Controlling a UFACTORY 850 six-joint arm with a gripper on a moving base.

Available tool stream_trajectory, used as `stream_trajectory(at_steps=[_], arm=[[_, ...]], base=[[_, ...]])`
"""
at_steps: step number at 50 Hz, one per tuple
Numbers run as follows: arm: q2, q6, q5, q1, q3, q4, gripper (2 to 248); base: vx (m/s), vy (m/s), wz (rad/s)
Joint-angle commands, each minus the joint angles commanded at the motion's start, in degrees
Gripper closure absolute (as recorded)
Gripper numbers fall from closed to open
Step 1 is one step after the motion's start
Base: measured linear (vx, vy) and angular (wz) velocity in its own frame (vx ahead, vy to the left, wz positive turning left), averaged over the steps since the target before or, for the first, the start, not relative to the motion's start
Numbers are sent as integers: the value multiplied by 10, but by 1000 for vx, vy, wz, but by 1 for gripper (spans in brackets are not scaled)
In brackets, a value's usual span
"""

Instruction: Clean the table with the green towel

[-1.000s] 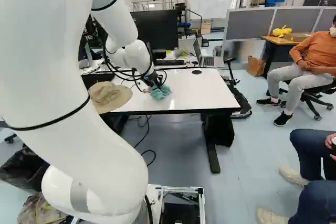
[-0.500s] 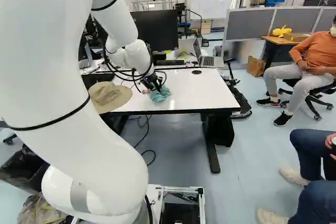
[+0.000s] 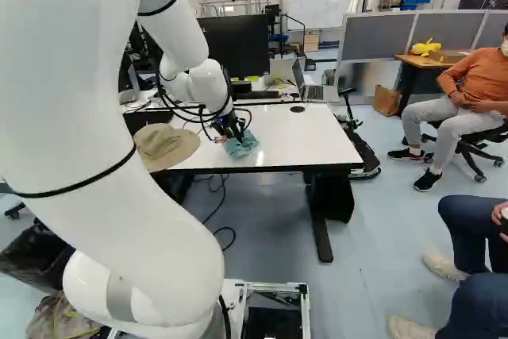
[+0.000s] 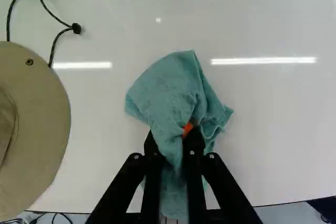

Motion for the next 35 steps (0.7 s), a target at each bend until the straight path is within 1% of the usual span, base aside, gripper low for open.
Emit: stream_trajectory(at_steps=[35], arm=[[-1,0,5,0,-1,0,201]], base=[[0,0,0]])
